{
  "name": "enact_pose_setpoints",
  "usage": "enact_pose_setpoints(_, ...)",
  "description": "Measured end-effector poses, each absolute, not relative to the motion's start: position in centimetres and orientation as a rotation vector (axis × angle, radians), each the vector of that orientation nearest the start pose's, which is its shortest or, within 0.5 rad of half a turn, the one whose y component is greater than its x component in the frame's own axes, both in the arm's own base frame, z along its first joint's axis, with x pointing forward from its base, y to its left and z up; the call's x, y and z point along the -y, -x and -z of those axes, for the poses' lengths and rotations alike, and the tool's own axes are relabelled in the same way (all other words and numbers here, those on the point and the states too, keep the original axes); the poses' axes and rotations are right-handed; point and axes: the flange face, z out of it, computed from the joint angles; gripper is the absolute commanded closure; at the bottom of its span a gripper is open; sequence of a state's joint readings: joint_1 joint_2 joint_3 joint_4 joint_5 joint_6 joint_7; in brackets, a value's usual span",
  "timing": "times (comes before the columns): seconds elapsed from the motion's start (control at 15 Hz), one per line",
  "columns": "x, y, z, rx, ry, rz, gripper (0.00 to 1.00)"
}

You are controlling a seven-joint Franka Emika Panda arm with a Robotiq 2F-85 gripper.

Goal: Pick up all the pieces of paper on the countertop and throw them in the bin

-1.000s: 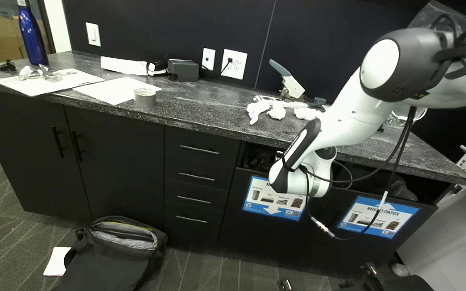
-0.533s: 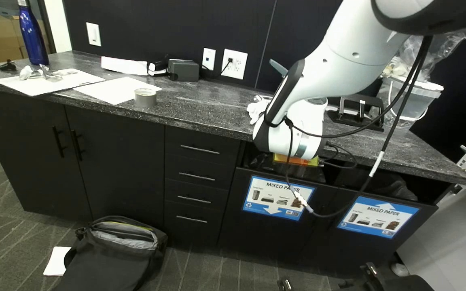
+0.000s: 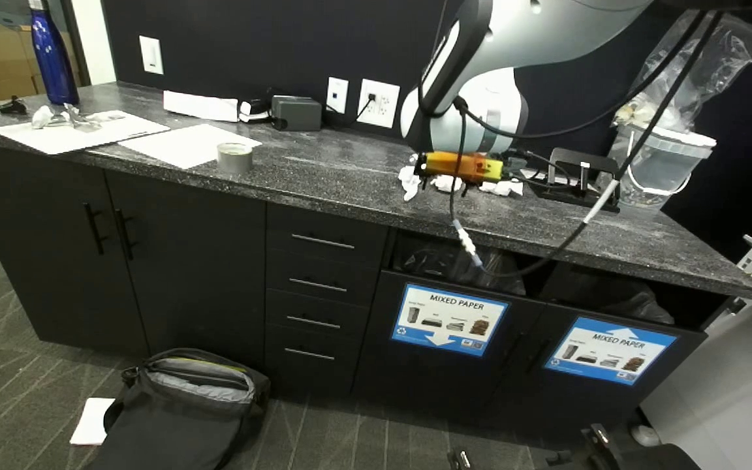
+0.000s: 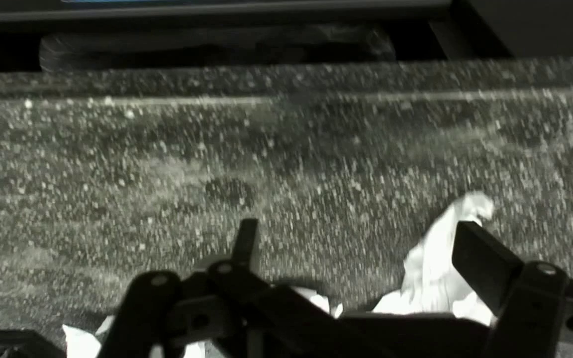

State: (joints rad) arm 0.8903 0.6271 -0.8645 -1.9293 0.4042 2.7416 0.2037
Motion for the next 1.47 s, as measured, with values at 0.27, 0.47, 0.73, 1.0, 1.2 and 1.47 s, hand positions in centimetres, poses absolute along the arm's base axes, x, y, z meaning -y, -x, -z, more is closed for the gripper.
enact_pose_setpoints(0.27, -2.0, -70.6, -36.5, -0.846, 3.03, 0.846, 0.0)
enact_pose_setpoints(0.47, 4.0, -73.4, -37.9, -1.128, 2.936, 0.837, 0.0)
enact_pose_setpoints(0.73, 10.6, -75.7, -36.3, -1.456, 2.768, 0.69, 0.0)
enact_pose_setpoints(1.0, 13.8, -78.0, -34.5, -1.637, 2.531, 0.614, 0.0)
enact_pose_setpoints(1.2, 15.1, -79.7, -33.8, -1.748, 2.384, 0.641, 0.0)
enact_pose_setpoints(1.47, 16.8, -81.1, -32.8, -1.871, 2.255, 0.674, 0.0)
